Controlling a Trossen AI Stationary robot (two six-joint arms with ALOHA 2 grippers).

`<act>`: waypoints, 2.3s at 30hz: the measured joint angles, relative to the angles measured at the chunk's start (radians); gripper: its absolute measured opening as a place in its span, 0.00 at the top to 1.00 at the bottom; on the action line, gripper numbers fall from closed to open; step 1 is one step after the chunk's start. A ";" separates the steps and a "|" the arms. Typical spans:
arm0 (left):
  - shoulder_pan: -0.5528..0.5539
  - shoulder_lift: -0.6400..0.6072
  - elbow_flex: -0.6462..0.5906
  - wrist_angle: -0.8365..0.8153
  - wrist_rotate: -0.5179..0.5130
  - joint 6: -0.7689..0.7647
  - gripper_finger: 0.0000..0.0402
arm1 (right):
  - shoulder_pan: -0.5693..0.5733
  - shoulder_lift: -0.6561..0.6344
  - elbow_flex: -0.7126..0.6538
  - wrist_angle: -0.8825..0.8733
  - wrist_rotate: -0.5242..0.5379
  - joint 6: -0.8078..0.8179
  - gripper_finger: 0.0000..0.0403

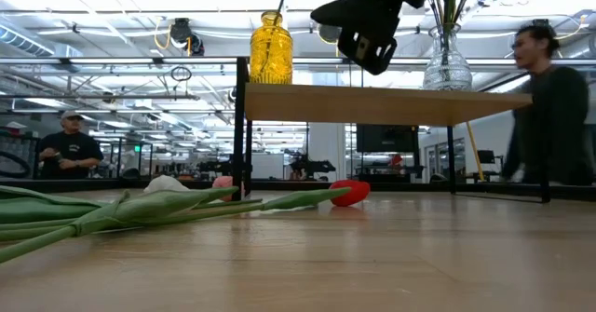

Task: Pick and place flowers into a vace then onto a shelf
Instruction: Put the yellow flower into the yellow vase

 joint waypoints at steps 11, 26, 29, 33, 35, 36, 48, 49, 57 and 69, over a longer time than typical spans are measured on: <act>0.148 0.090 0.000 -0.081 0.093 0.021 1.00 | 0.000 0.000 0.000 0.002 0.002 0.014 0.59; 0.196 0.070 0.000 -0.030 0.144 0.081 0.99 | 0.001 0.000 0.000 0.001 0.002 0.011 0.59; 0.205 0.064 0.000 -0.065 0.144 0.078 1.00 | 0.001 0.000 0.000 0.001 0.002 0.010 0.59; 0.221 0.065 0.000 -0.096 0.145 0.061 0.99 | 0.001 0.000 0.000 0.001 0.002 -0.006 0.59; 0.229 0.072 0.000 -0.109 0.145 0.061 0.99 | 0.000 0.000 0.000 0.001 0.002 -0.015 0.59; 0.233 0.077 0.000 -0.112 0.145 0.060 0.99 | -0.001 0.000 0.000 0.001 0.002 -0.015 0.59; 0.239 0.166 0.000 -0.080 0.208 0.113 0.86 | -0.002 0.000 -0.001 0.001 0.003 -0.019 0.59; 0.239 0.175 0.000 -0.082 0.221 0.113 0.84 | -0.002 0.000 -0.001 0.001 0.003 -0.019 0.59; 0.239 0.237 -0.001 -0.094 0.230 0.118 0.68 | -0.002 0.000 -0.001 0.000 0.003 -0.019 0.59; 0.223 0.242 -0.001 -0.224 0.281 0.113 0.43 | -0.002 0.001 -0.001 0.000 0.005 -0.019 0.59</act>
